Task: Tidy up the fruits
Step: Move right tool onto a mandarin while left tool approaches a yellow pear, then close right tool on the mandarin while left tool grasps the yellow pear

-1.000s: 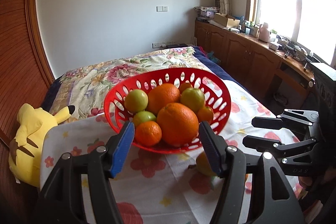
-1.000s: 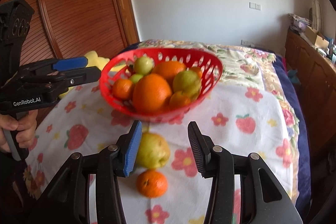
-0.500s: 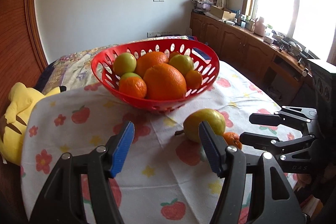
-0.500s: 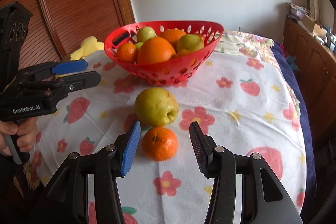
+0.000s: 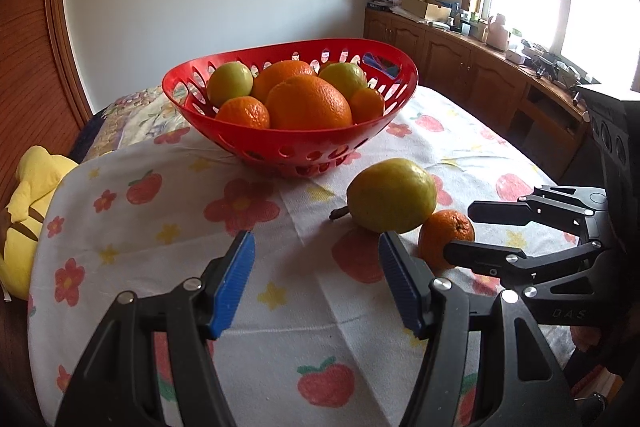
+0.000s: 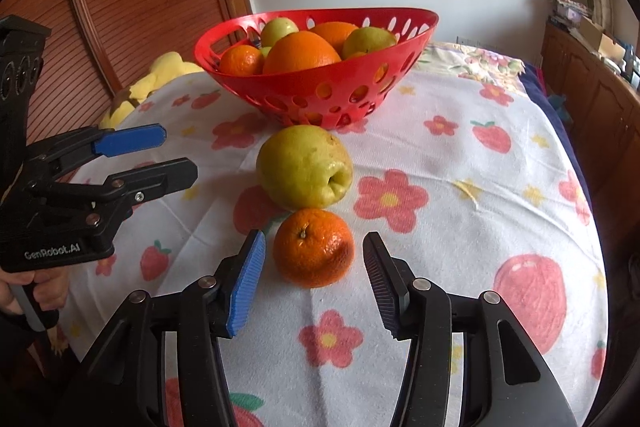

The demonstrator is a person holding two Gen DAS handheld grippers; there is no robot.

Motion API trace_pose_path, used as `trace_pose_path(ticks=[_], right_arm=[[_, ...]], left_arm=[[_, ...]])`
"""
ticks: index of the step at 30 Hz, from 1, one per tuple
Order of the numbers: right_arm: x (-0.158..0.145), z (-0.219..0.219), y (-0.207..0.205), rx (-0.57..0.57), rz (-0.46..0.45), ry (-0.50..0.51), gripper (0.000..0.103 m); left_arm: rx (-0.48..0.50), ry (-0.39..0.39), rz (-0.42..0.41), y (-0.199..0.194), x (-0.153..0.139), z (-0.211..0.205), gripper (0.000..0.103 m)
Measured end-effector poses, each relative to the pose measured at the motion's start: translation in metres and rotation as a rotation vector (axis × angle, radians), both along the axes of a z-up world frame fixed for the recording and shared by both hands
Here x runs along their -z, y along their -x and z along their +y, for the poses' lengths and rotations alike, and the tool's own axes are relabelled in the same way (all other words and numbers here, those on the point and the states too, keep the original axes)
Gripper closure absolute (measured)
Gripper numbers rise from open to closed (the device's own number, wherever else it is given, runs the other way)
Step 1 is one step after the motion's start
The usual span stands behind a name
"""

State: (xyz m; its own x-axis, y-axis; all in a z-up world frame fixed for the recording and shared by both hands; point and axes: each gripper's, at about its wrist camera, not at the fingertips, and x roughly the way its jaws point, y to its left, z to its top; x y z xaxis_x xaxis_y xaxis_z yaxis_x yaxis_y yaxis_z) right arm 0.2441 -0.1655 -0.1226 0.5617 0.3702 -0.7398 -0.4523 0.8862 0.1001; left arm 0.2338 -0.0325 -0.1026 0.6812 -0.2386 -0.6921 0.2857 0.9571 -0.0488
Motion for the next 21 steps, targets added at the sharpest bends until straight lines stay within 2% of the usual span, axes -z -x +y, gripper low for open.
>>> trace_pose_path(ticks=[7,9,21], right_arm=[[0.011,0.005,-0.007,-0.001,0.028,0.014,0.051],[0.013,0.004,-0.006,-0.008,0.033,0.011,0.054],[0.010,-0.015,0.001,-0.018,0.019,-0.013,0.056]], left_arm=[[0.008,0.007,0.012,-0.004,0.001,-0.005,0.039],[0.013,0.017,0.015,-0.005,0.001,-0.008,0.039],[0.032,0.051,0.040,-0.018,-0.001,-0.029,0.037]])
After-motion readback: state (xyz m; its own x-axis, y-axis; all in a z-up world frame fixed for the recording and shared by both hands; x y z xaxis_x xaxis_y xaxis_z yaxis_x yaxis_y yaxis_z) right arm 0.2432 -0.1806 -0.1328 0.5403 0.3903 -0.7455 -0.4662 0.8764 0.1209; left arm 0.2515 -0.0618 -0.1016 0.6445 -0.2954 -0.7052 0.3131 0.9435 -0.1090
